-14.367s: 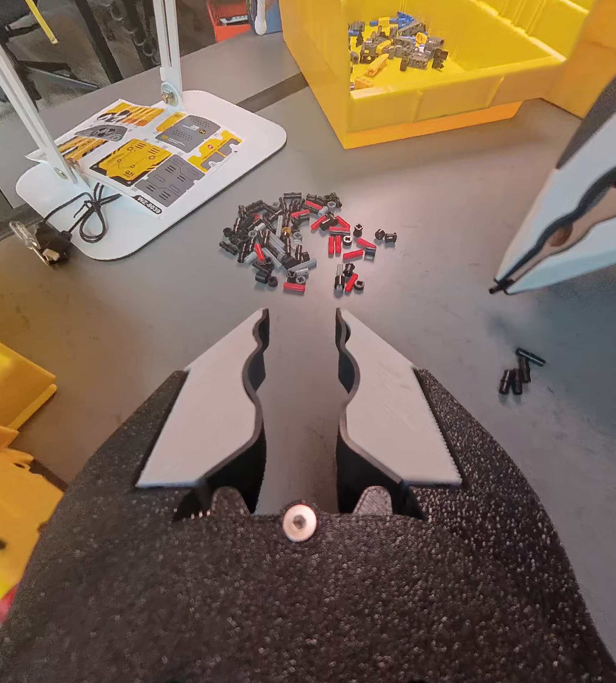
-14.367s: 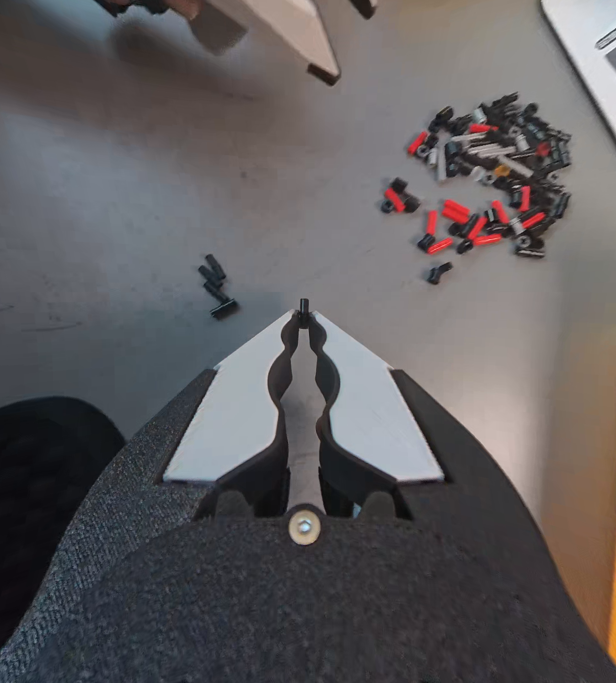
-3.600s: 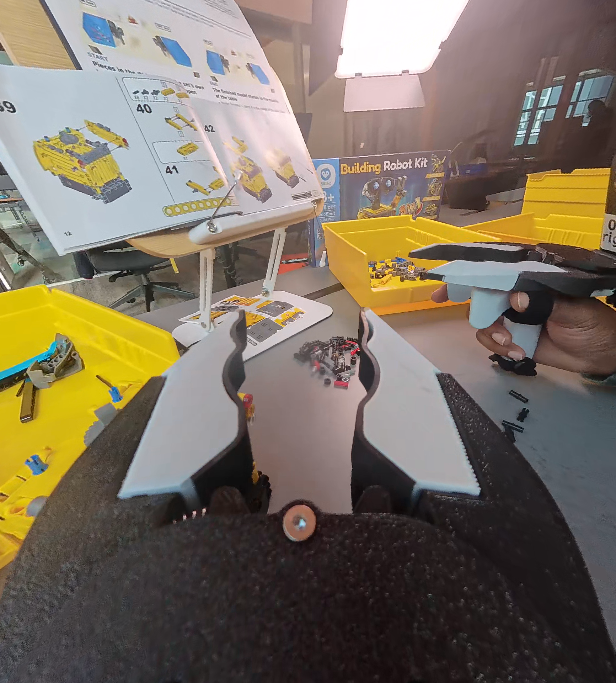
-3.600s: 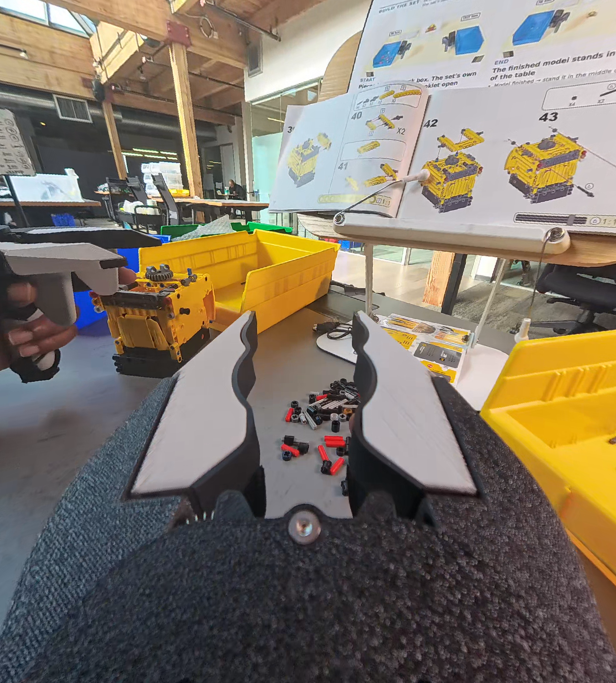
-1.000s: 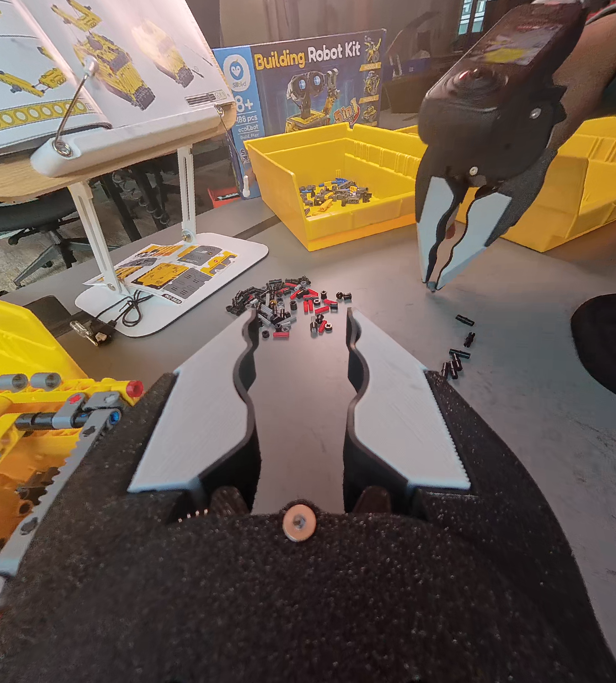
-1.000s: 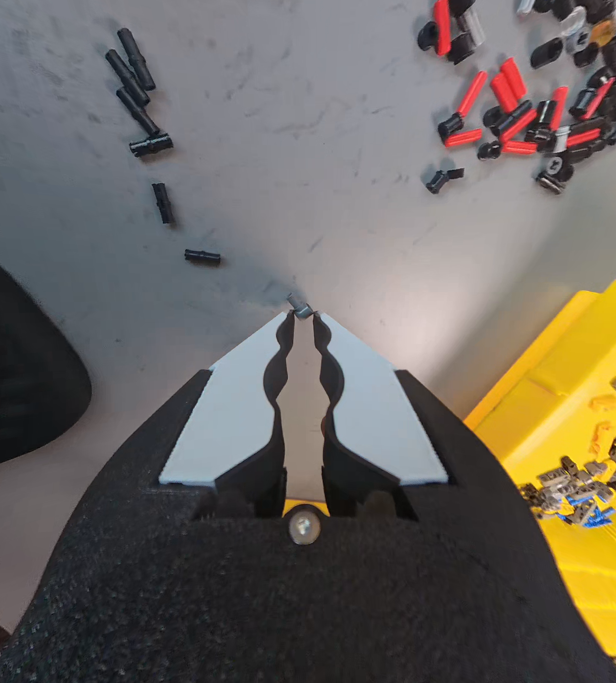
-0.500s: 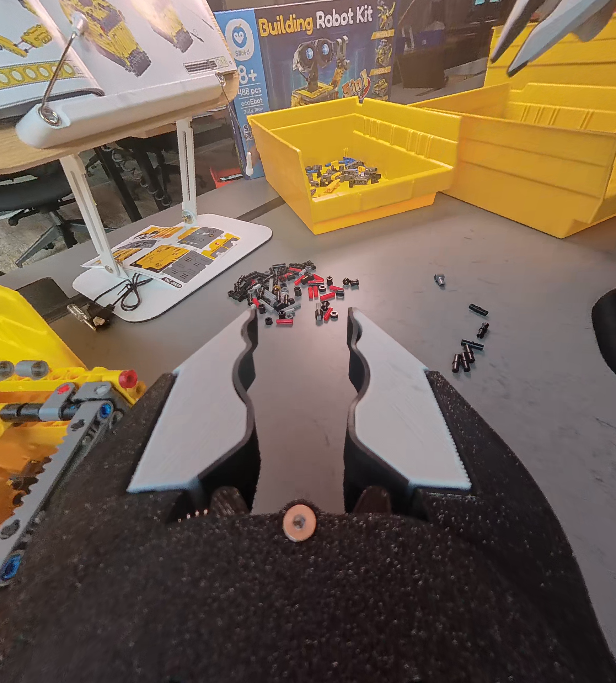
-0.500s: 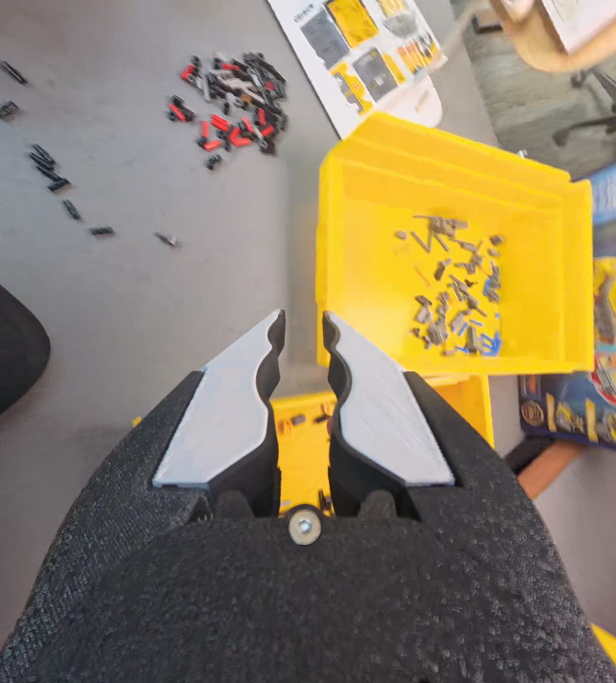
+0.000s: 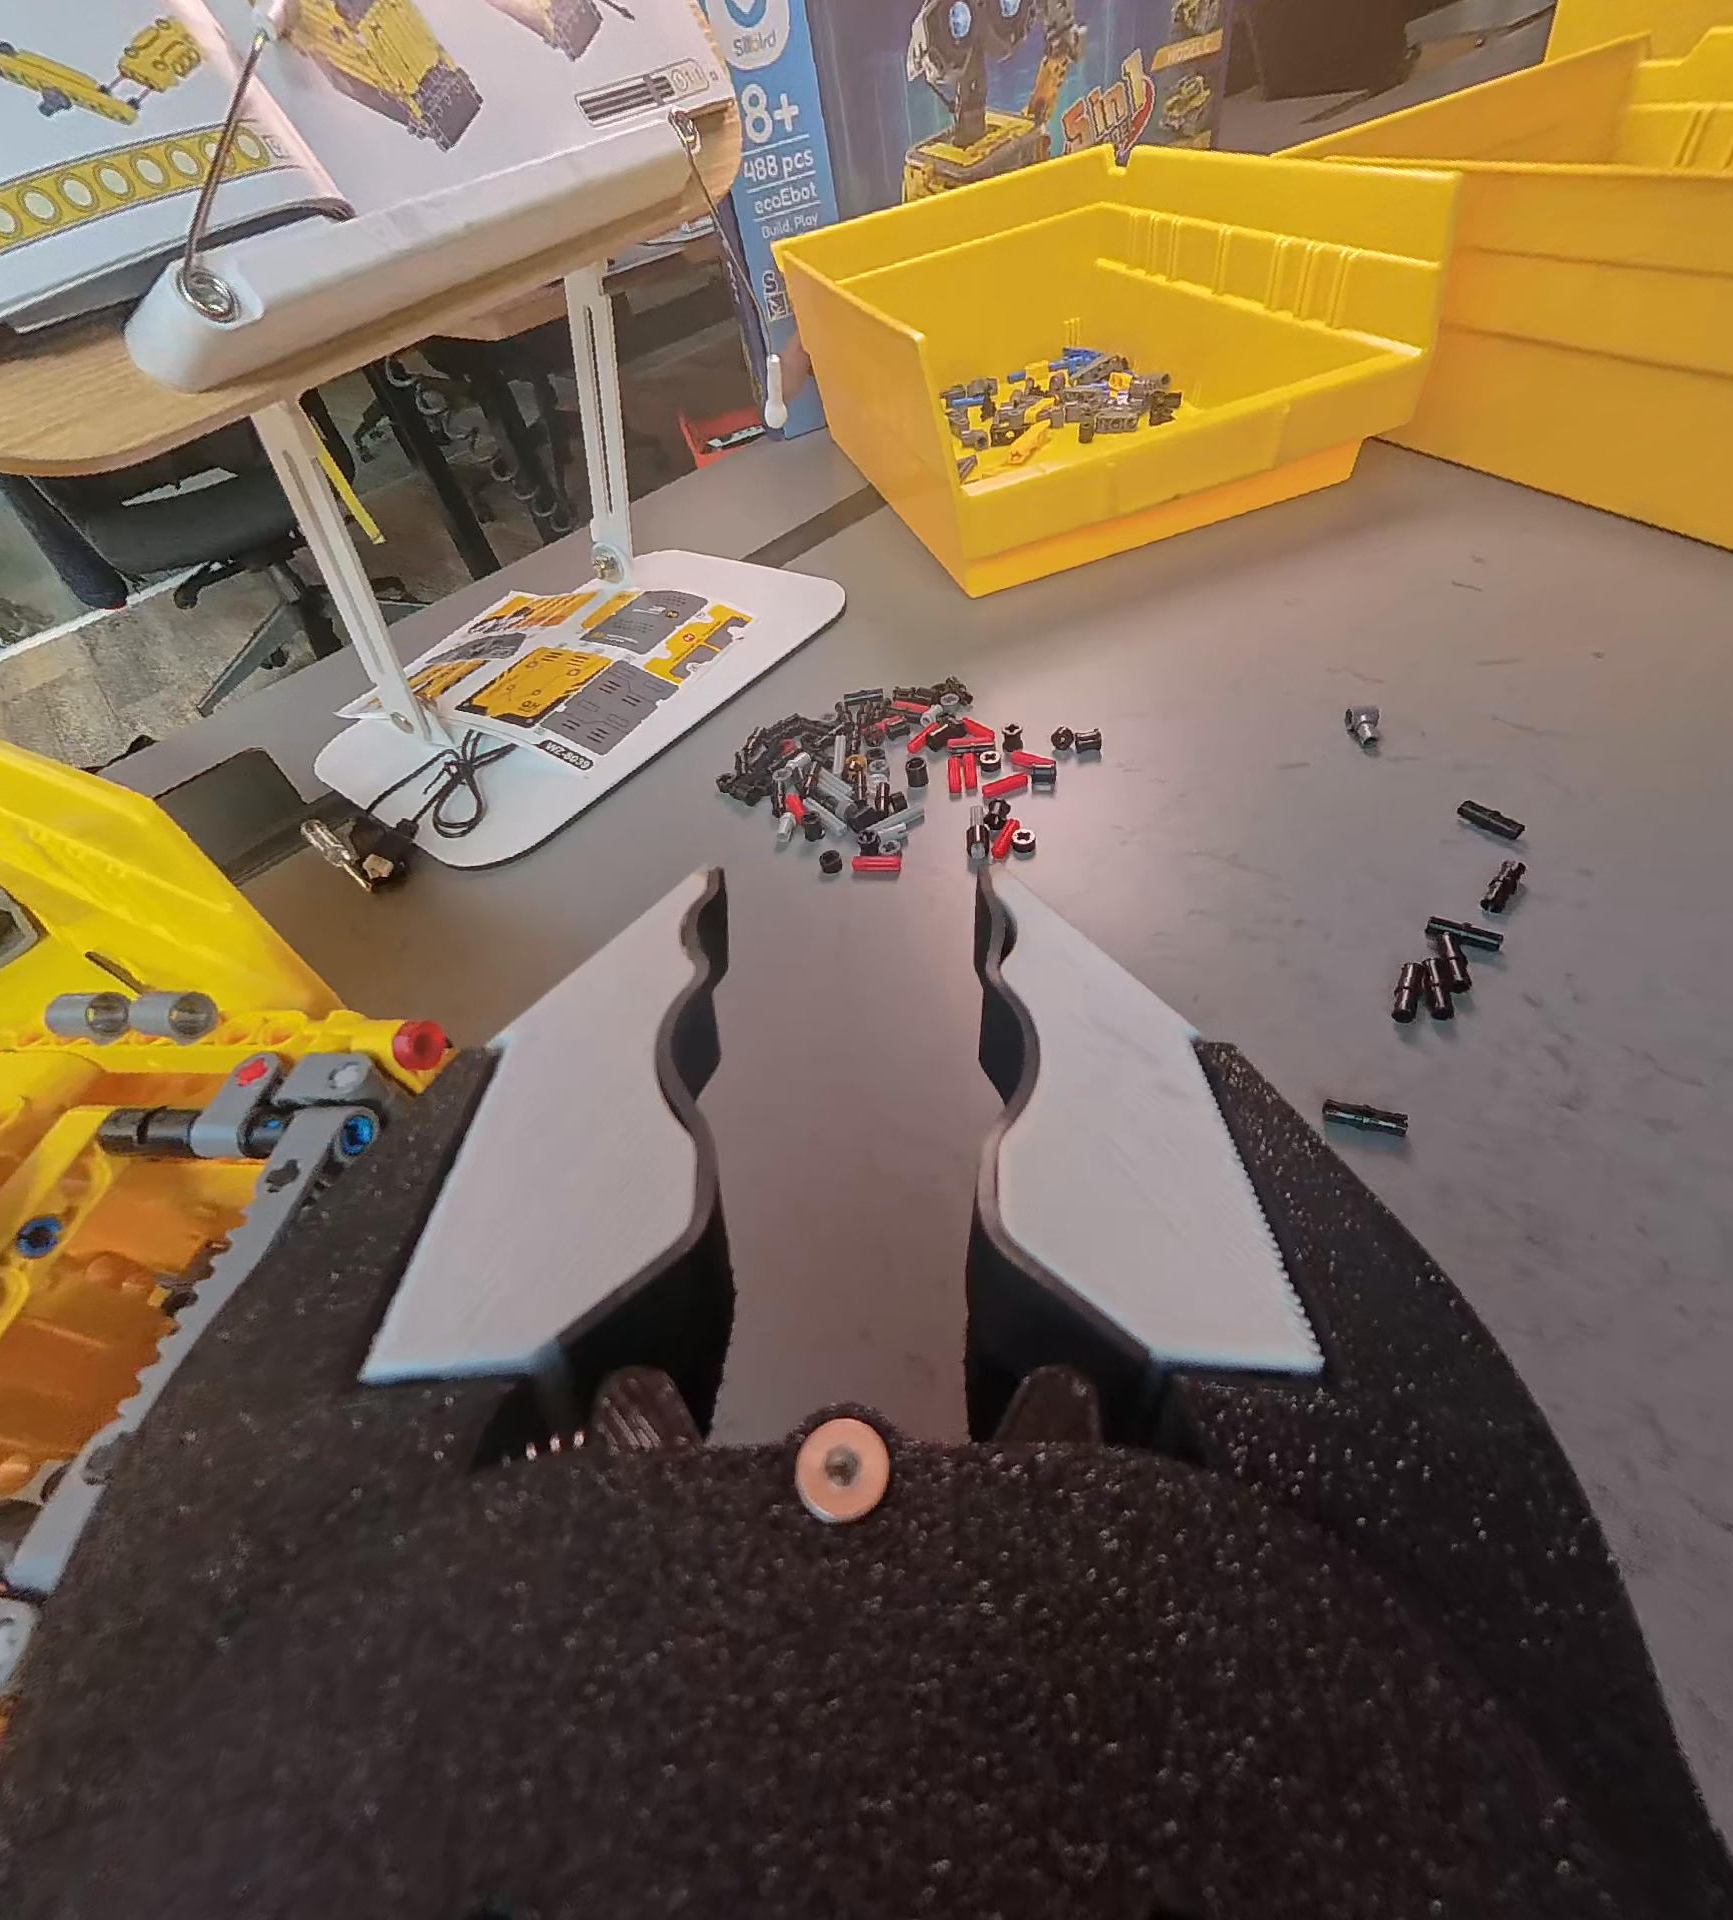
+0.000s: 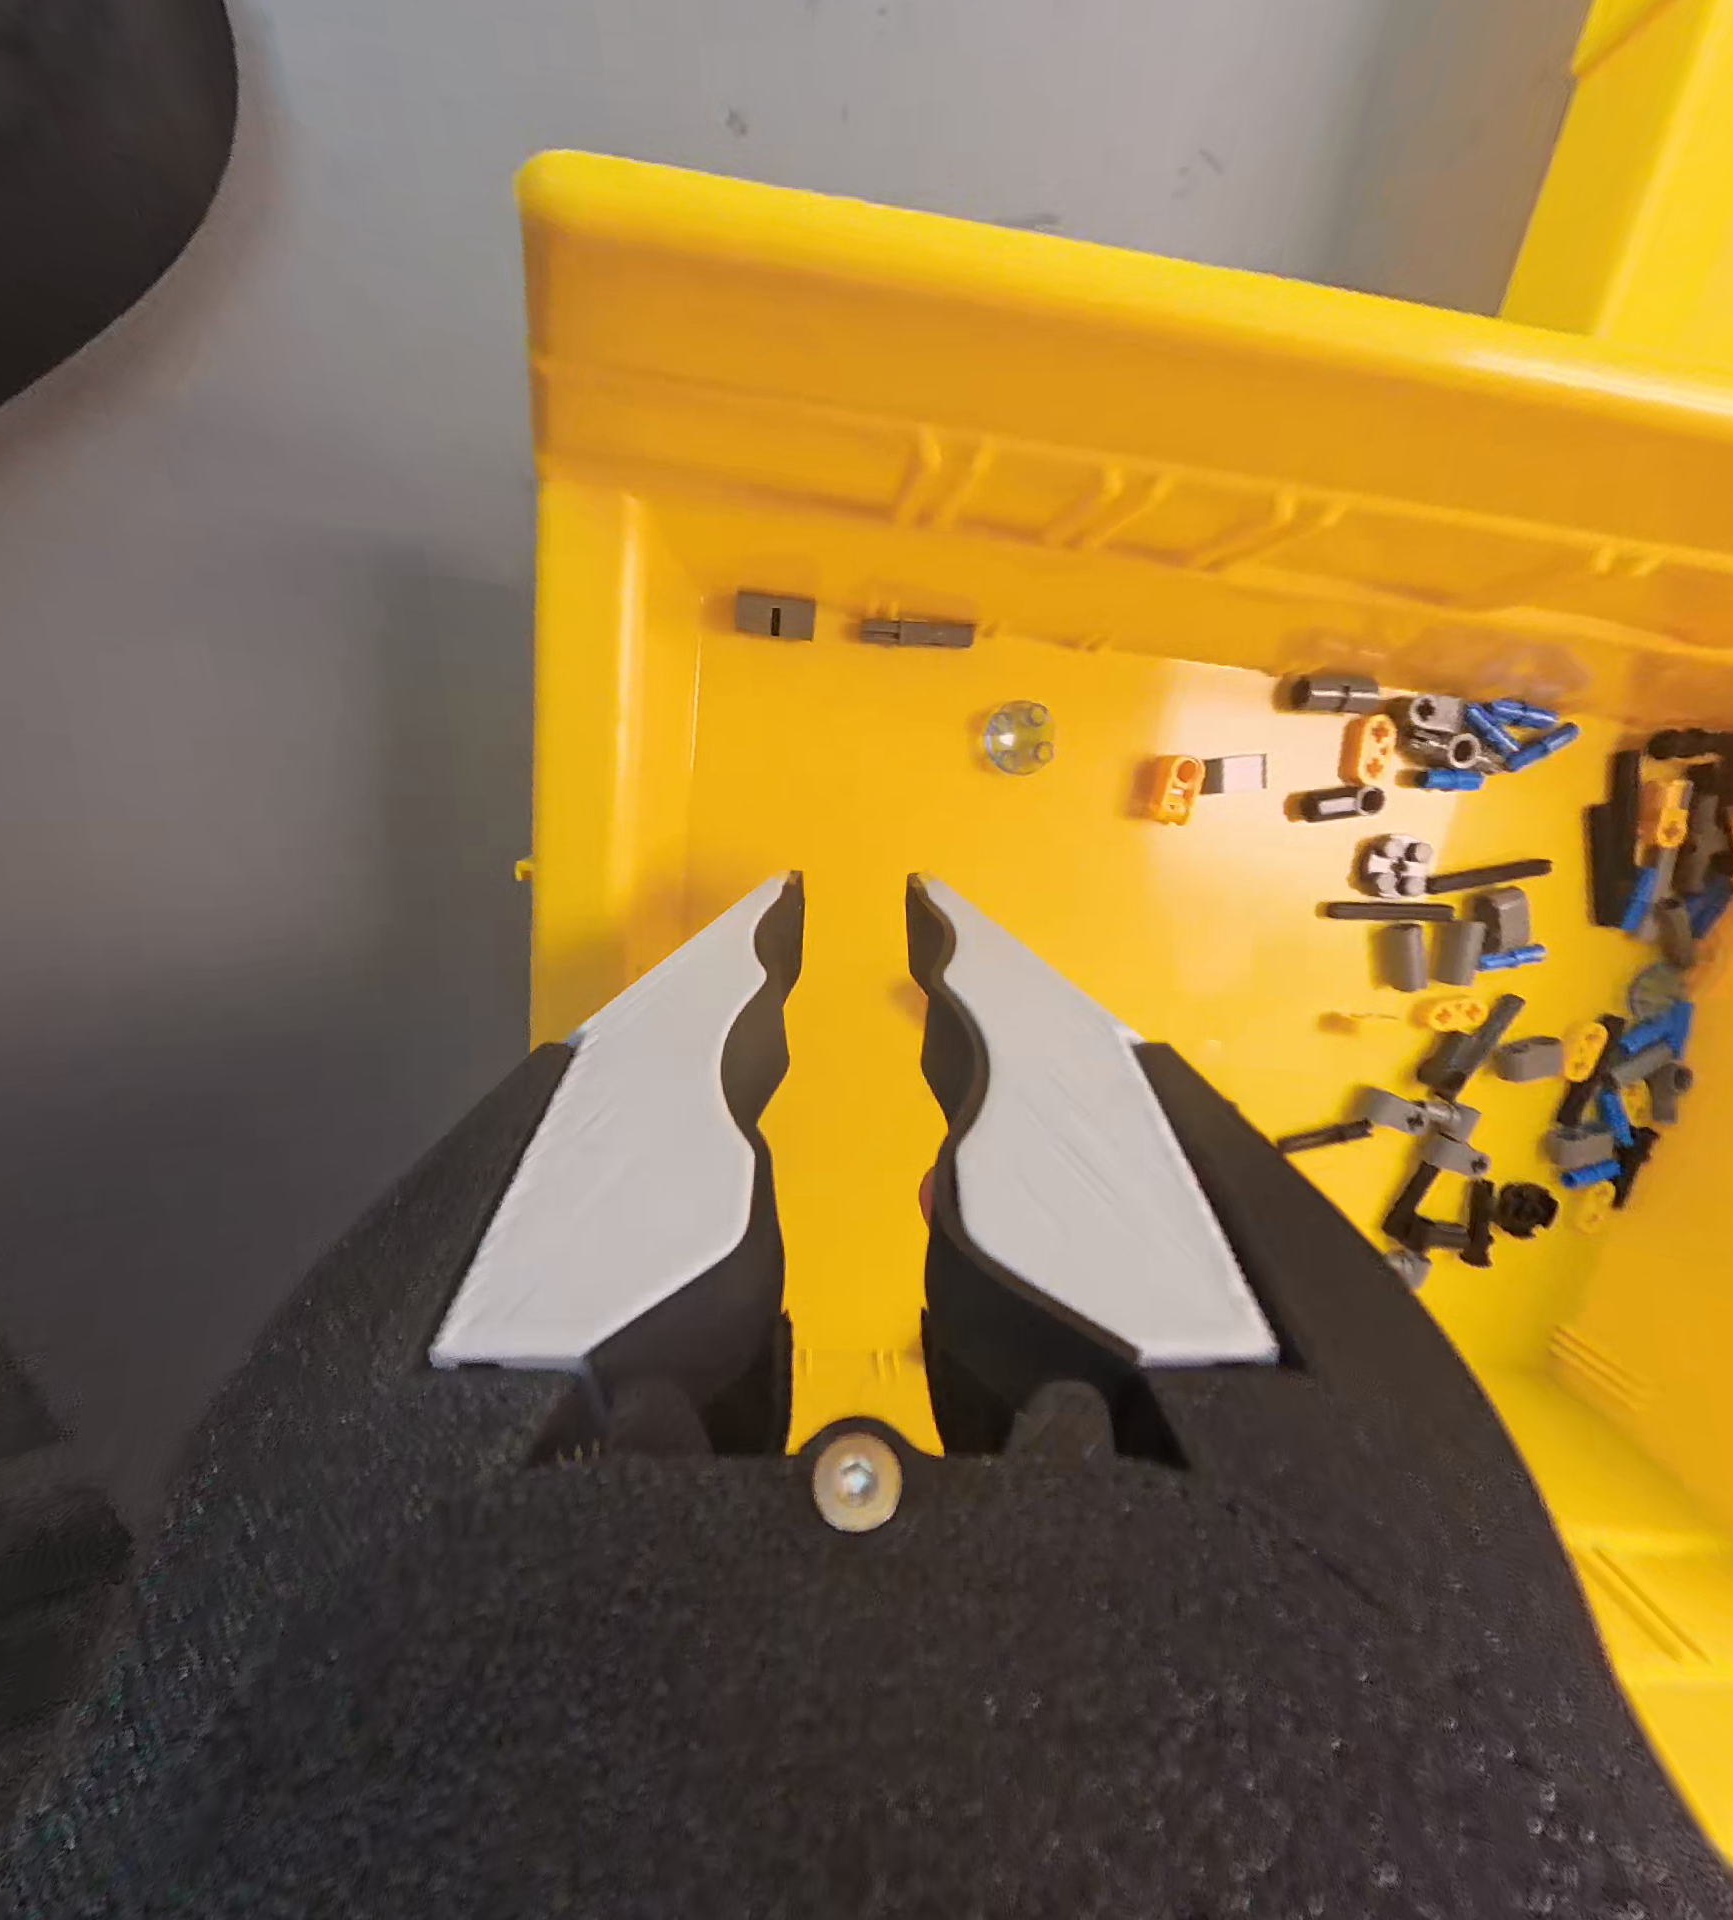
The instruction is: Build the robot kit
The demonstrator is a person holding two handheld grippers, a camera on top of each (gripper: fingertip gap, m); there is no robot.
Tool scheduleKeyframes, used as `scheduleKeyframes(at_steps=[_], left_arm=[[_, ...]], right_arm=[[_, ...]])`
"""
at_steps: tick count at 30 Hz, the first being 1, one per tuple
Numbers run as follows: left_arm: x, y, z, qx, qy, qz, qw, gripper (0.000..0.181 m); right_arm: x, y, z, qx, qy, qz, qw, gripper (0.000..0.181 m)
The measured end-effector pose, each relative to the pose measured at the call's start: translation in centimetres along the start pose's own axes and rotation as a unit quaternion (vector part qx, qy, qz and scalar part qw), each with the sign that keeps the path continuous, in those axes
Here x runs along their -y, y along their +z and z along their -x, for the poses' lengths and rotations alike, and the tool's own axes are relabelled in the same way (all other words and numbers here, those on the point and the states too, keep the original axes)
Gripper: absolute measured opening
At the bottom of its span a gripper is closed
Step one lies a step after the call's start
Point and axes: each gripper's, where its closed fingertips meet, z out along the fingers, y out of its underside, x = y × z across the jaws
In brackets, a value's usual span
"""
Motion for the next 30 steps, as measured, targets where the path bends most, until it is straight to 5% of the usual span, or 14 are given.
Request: scheduleKeyframes(at_steps=[11,19,25,30], left_arm=[[-0.2,0.0,0.7,0.014,-0.011,0.005,1.000,0.046],[-0.1,-0.1,0.9,0.017,-0.015,-0.001,1.000,0.046],[0.0,-0.3,0.8,0.010,-0.016,-0.004,1.000,0.045],[0.2,-0.5,0.7,0.003,-0.020,-0.012,1.000,0.045]], right_arm=[[4.3,2.5,1.3,0.078,-0.056,-0.067,0.993,0.020],[4.2,4.0,0.2,0.046,-0.040,-0.039,0.997,0.015],[0.8,-0.8,-6.5,-0.086,0.029,-0.010,0.996,0.012],[-5.7,-3.7,-8.0,-0.089,0.071,0.097,0.989,0.014]])
